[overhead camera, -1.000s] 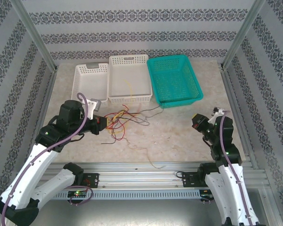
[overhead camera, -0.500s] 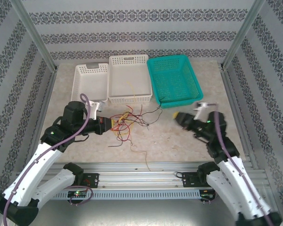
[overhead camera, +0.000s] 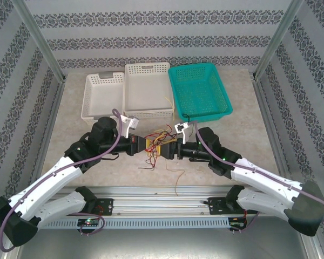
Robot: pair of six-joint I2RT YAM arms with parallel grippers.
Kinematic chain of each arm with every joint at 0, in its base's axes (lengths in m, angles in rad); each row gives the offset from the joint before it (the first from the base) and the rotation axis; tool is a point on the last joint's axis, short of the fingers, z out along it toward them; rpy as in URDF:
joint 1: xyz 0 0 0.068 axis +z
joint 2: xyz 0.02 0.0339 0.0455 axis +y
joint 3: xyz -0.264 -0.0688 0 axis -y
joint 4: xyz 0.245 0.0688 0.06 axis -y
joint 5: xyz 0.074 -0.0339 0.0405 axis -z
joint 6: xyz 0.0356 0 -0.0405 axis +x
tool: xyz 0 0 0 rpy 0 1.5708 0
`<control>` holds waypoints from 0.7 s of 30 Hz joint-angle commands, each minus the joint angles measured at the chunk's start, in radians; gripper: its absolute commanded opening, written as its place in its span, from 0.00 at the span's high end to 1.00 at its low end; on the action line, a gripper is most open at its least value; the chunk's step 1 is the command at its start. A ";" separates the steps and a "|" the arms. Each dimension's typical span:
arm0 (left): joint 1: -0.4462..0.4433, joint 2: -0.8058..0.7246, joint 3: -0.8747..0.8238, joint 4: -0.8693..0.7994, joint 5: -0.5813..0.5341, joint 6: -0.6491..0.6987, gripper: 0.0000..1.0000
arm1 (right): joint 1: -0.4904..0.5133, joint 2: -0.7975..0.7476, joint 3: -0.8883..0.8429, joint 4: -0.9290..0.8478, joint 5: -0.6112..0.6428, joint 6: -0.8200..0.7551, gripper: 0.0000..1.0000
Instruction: Untangle the cables
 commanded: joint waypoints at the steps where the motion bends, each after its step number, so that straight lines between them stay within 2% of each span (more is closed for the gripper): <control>1: -0.041 0.008 -0.002 0.119 -0.014 -0.008 1.00 | 0.023 0.019 0.025 0.089 0.083 -0.003 0.32; 3: -0.046 0.012 -0.008 0.138 -0.015 -0.014 1.00 | 0.035 0.032 0.020 0.109 0.109 -0.008 0.34; 4: -0.048 0.011 -0.014 0.153 -0.014 -0.019 1.00 | 0.041 0.037 0.017 0.116 0.133 -0.011 0.40; 10: -0.056 -0.001 -0.008 0.142 -0.033 -0.008 1.00 | 0.053 0.041 0.000 0.086 0.269 -0.023 0.94; 11: -0.056 -0.009 -0.008 0.131 -0.037 -0.003 1.00 | 0.053 0.032 -0.002 0.072 0.293 -0.027 1.00; 15: -0.056 -0.038 0.004 0.070 -0.064 0.026 1.00 | 0.053 -0.023 -0.006 -0.003 0.394 -0.055 1.00; 21: -0.050 -0.108 0.053 -0.098 -0.150 0.100 1.00 | 0.044 -0.188 -0.057 -0.147 0.622 -0.070 1.00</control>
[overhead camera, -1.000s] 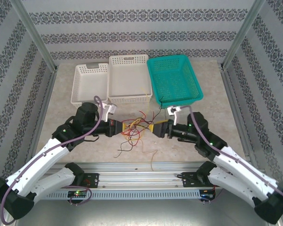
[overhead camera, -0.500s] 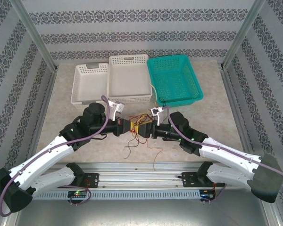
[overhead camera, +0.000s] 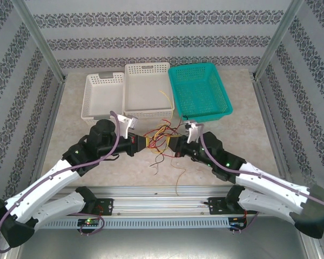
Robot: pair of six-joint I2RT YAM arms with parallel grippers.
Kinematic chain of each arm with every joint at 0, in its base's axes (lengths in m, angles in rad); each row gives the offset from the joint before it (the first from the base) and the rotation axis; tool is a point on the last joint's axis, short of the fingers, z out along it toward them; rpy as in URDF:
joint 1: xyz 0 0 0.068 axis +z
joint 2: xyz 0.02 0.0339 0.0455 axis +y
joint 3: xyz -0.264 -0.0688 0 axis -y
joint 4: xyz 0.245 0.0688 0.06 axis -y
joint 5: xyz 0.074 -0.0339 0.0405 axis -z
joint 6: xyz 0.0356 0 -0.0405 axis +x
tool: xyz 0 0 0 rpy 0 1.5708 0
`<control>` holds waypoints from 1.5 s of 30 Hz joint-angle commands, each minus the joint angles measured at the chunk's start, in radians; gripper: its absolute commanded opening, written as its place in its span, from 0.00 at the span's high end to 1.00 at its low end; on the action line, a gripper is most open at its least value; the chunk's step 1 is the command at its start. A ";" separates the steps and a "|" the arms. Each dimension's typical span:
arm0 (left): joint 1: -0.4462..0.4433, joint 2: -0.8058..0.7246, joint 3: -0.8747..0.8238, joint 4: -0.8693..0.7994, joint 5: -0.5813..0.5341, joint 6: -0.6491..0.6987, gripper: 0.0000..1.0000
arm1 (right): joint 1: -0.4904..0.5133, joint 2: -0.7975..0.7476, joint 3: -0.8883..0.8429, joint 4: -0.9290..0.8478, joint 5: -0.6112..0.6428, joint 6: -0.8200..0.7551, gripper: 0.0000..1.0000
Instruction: Untangle the cables
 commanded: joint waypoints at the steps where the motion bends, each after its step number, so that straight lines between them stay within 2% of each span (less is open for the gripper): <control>1: -0.008 -0.062 0.056 -0.132 -0.043 0.071 1.00 | -0.021 -0.094 -0.042 -0.118 0.242 -0.026 1.00; 9: 0.032 -0.091 0.110 -0.260 -0.089 0.136 1.00 | -0.139 -0.299 -0.068 -0.297 0.291 -0.002 1.00; 16: 0.070 -0.118 0.168 -0.385 -0.164 0.205 1.00 | -0.336 -0.385 -0.021 -0.493 0.236 0.010 1.00; 20: 0.107 -0.131 0.189 -0.438 -0.170 0.231 1.00 | -0.480 -0.392 -0.007 -0.560 0.141 0.023 1.00; 24: 0.145 -0.137 0.213 -0.492 -0.193 0.263 1.00 | -0.600 -0.394 0.029 -0.660 0.128 0.013 1.00; 27: 0.178 -0.144 0.226 -0.520 -0.183 0.285 1.00 | -0.688 -0.388 0.037 -0.681 0.063 0.015 1.00; 32: 0.202 -0.134 0.231 -0.554 -0.163 0.309 1.00 | -0.764 -0.383 0.047 -0.696 0.011 0.008 1.00; 36: 0.220 -0.142 0.274 -0.615 -0.250 0.348 1.00 | -0.817 -0.386 0.101 -0.769 0.094 -0.025 1.00; 39: 0.237 -0.136 0.290 -0.640 -0.268 0.351 1.00 | -0.867 -0.357 0.131 -0.820 0.107 -0.031 1.00; 43: 0.252 -0.137 0.292 -0.659 -0.375 0.341 1.00 | -0.931 -0.360 0.138 -0.859 0.143 -0.020 1.00; 45: 0.270 -0.139 0.290 -0.659 -0.375 0.329 1.00 | -0.965 -0.362 0.135 -0.867 0.123 0.003 1.00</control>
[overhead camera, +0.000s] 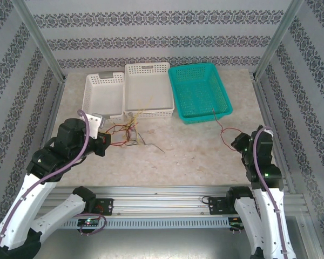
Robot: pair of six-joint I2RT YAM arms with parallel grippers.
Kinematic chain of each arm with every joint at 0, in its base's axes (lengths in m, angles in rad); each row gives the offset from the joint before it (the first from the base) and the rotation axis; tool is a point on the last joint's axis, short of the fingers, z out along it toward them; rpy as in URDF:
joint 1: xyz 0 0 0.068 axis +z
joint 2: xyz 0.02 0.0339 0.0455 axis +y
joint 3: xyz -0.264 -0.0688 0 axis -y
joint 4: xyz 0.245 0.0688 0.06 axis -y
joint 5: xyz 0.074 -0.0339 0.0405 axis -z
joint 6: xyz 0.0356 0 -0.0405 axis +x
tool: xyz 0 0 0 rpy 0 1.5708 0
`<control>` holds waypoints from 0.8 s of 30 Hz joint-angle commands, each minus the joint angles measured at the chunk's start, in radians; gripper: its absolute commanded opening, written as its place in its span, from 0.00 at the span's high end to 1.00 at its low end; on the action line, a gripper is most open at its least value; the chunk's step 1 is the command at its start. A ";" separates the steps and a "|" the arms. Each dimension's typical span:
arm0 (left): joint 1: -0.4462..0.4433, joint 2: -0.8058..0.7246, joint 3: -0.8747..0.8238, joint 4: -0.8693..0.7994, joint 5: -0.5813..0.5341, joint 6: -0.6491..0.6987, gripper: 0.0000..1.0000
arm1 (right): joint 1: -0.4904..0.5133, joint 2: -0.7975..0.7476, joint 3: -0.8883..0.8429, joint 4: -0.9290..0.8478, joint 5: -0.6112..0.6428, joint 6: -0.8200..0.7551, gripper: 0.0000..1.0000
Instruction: Untangle the cables
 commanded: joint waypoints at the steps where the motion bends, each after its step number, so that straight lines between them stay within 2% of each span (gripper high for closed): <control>1: 0.030 -0.010 0.019 -0.029 -0.040 0.003 1.00 | -0.039 -0.004 0.017 -0.042 -0.002 0.015 1.00; 5: 0.032 -0.010 0.017 -0.008 0.009 -0.003 1.00 | -0.045 -0.020 0.030 0.003 -0.077 0.024 1.00; 8: 0.033 -0.031 -0.007 0.037 0.084 0.000 1.00 | -0.038 -0.026 0.059 0.144 -0.279 0.027 1.00; 10: 0.032 -0.046 -0.035 0.074 0.128 0.000 1.00 | -0.008 0.028 0.124 0.142 -0.318 0.031 1.00; 13: 0.032 -0.060 -0.084 0.130 0.178 -0.015 1.00 | 0.082 0.105 0.200 0.166 -0.278 -0.014 1.00; 19: 0.032 -0.099 -0.199 0.251 0.249 -0.062 1.00 | 0.322 0.291 0.324 0.240 -0.116 -0.081 1.00; 24: 0.032 -0.142 -0.266 0.315 0.304 -0.086 1.00 | 0.405 0.520 0.470 0.279 -0.041 -0.120 1.00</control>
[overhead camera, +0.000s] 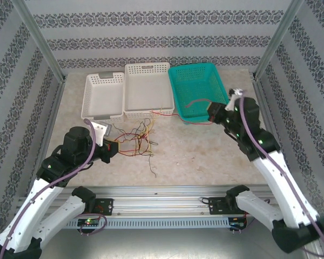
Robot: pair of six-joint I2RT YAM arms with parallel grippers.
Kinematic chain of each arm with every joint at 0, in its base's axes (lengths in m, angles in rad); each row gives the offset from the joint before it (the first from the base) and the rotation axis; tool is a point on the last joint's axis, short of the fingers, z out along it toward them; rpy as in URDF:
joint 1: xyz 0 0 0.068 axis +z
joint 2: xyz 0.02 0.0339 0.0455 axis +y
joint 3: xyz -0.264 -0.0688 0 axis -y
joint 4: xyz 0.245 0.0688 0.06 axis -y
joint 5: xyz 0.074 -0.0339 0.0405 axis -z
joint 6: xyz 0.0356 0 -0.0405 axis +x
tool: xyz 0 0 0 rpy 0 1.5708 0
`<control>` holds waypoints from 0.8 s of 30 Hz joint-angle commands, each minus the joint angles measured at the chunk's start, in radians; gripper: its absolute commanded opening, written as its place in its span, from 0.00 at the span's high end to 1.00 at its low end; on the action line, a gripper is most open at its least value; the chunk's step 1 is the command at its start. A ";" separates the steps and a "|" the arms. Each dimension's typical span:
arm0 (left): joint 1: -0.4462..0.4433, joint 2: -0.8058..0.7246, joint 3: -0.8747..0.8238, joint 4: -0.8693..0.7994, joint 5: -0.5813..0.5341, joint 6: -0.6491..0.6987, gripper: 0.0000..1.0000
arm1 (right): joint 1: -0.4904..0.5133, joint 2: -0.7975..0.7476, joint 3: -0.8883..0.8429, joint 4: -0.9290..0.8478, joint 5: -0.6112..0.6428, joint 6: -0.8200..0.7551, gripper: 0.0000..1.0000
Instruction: Untangle the cables
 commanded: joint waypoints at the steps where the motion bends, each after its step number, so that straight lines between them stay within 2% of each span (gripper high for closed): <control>1: 0.012 -0.028 -0.016 0.112 0.065 -0.033 1.00 | 0.018 0.102 0.079 0.087 0.076 -0.046 1.00; 5: 0.010 -0.045 -0.036 0.119 0.094 -0.037 1.00 | -0.003 0.226 0.164 0.108 0.136 -0.064 1.00; 14: 0.011 -0.026 -0.045 0.132 0.122 -0.042 1.00 | -0.160 0.551 0.305 0.083 0.153 0.005 1.00; 19: 0.009 -0.014 -0.047 0.139 0.139 -0.046 1.00 | -0.162 0.680 0.358 0.059 0.119 -0.012 1.00; 20: 0.008 -0.012 -0.047 0.138 0.139 -0.045 1.00 | -0.158 0.685 0.364 0.050 0.120 -0.015 0.96; 21: 0.008 -0.010 -0.046 0.138 0.141 -0.047 1.00 | -0.153 0.680 0.363 0.044 0.120 -0.018 0.85; 22: 0.007 -0.008 -0.047 0.141 0.144 -0.049 1.00 | -0.148 0.661 0.353 0.050 0.116 -0.023 0.70; 24: 0.007 -0.007 -0.047 0.145 0.146 -0.050 1.00 | -0.134 0.598 0.314 0.079 0.116 -0.032 0.52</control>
